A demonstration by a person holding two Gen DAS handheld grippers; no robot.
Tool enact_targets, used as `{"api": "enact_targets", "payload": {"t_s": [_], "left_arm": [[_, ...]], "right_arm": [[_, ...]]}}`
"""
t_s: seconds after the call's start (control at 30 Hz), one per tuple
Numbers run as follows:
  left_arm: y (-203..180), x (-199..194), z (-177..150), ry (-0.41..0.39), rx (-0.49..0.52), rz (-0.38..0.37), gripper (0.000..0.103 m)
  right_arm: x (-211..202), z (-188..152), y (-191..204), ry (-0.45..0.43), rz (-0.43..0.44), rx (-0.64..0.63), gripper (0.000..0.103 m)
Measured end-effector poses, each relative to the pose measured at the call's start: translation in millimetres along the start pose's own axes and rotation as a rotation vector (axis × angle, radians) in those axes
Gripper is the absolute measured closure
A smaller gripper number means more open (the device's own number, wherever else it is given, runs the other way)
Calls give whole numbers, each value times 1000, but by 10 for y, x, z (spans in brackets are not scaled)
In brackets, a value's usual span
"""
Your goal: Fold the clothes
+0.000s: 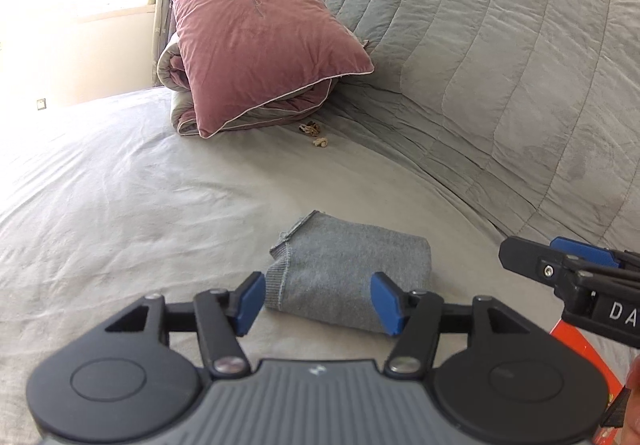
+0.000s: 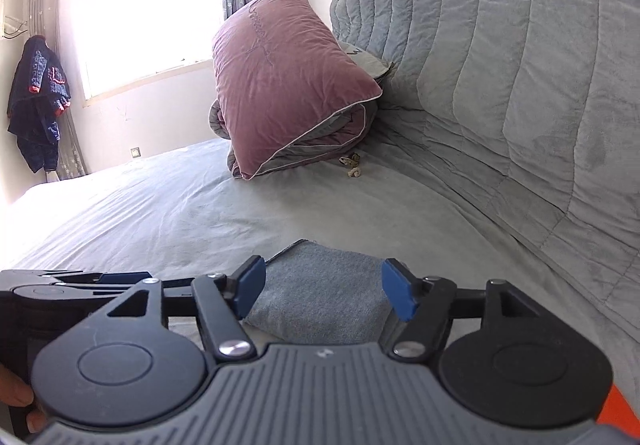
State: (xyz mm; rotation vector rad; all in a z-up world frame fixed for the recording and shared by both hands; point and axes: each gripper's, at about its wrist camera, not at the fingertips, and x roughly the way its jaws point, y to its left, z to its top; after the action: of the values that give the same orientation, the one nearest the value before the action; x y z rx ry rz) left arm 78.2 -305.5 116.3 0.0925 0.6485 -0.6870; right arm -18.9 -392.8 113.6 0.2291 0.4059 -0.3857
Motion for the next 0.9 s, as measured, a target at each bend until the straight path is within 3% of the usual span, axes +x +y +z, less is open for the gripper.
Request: {"api": "enact_targets", "payload": {"t_s": [0.1, 0.17, 0.27, 0.4, 0.47, 0.67, 0.9], "left_arm": [[-14, -133, -109, 59, -8, -2, 19], [-42, -190, -219, 83, 9, 24, 13], [-72, -178, -374, 115, 8, 70, 1], [-139, -22, -551, 159, 59, 160, 1], [-167, 67, -634, 172, 79, 200, 1], [-199, 253, -712, 166, 58, 207, 1], [-333, 363, -707, 139, 70, 193, 1]], "right_arm": [[-129, -53, 34, 10, -4, 25, 23], [-173, -143, 36, 16, -12, 49, 0], [-144, -306, 52, 35, -30, 47, 0], [34, -453, 35, 124, -37, 19, 0], [63, -528, -54, 135, -32, 66, 0], [88, -633, -103, 134, -131, 40, 0], [105, -683, -135, 161, -88, 46, 0]]}}
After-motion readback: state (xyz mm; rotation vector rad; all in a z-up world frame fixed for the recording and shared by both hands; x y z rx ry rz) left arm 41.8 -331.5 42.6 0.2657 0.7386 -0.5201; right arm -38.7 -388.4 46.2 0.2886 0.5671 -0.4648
